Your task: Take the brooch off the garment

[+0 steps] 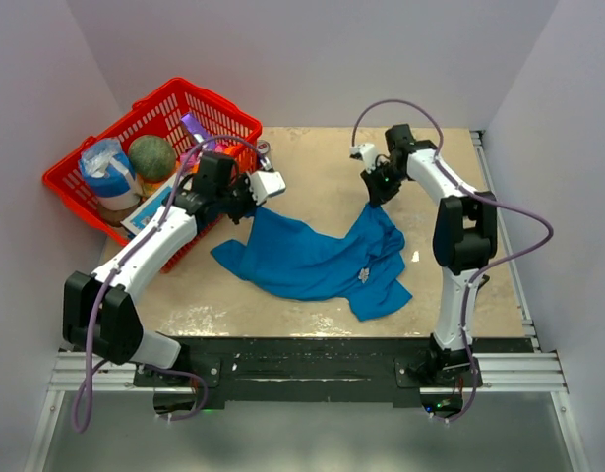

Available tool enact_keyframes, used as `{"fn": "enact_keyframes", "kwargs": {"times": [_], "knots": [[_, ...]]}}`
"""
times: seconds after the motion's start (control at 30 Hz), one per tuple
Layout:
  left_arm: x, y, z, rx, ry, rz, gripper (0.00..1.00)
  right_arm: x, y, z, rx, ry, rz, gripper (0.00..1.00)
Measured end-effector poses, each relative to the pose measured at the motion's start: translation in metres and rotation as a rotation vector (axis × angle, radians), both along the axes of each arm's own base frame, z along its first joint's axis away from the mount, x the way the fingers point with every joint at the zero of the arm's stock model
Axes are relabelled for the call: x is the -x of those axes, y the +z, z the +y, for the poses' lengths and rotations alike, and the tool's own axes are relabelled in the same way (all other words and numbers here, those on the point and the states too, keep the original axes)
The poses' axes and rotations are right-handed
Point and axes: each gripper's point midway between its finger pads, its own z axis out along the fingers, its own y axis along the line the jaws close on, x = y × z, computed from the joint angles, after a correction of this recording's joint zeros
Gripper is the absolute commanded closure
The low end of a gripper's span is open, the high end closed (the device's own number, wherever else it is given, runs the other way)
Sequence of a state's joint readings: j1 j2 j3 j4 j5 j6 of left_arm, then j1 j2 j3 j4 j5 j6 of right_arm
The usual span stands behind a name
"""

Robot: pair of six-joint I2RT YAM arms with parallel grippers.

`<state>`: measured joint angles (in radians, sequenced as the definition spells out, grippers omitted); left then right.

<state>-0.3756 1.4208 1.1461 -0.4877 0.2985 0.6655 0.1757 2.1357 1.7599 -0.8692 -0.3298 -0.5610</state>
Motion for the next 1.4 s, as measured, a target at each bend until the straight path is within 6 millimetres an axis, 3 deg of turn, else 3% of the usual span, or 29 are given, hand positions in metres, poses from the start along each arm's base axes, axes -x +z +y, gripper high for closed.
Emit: {"fn": "enact_keyframes", "kwargs": {"times": [0.1, 0.2, 0.27, 0.43, 0.47, 0.57, 0.8, 0.97, 1.17, 1.27, 1.33, 1.4], "knots": [[-0.020, 0.027, -0.003, 0.016, 0.020, -0.065, 1.00, -0.022, 0.044, -0.002, -0.027, -0.018, -0.138, 1.00], [-0.042, 0.072, -0.004, 0.062, 0.060, -0.169, 1.00, -0.051, 0.129, -0.013, -0.066, -0.054, -0.384, 1.00], [-0.056, 0.106, -0.002, 0.100, 0.089, -0.260, 1.00, -0.061, 0.190, -0.024, -0.089, -0.082, -0.548, 1.00], [-0.071, 0.185, 0.005, 0.180, 0.156, -0.476, 1.00, -0.055, 0.339, -0.054, -0.129, -0.154, -0.934, 1.00], [-0.071, 0.198, 0.007, 0.194, 0.169, -0.512, 1.00, -0.053, 0.361, -0.060, -0.130, -0.167, -0.995, 1.00], [-0.069, 0.231, 0.015, 0.225, 0.204, -0.607, 1.00, -0.045, 0.401, -0.074, -0.117, -0.199, -1.101, 1.00], [-0.057, 0.286, 0.038, 0.248, 0.284, -0.810, 1.00, -0.037, 0.413, -0.094, -0.020, -0.238, -1.159, 1.00], [-0.051, 0.313, 0.054, 0.245, 0.350, -0.915, 1.00, -0.017, 0.429, -0.108, 0.032, -0.288, -1.205, 1.00], [-0.039, 0.314, 0.051, 0.237, 0.308, -0.902, 1.00, 0.032, 0.465, -0.109, 0.014, -0.306, -1.293, 1.00], [-0.024, 0.298, 0.042, 0.219, 0.240, -0.854, 1.00, 0.060, 0.440, -0.104, -0.002, -0.278, -1.248, 1.00], [-0.008, 0.270, 0.037, 0.185, 0.179, -0.804, 1.00, 0.077, 0.403, -0.099, -0.009, -0.244, -1.174, 1.00], [0.007, 0.232, 0.033, 0.136, 0.118, -0.741, 1.00, 0.090, 0.344, -0.094, -0.009, -0.215, -1.054, 1.00]]}}
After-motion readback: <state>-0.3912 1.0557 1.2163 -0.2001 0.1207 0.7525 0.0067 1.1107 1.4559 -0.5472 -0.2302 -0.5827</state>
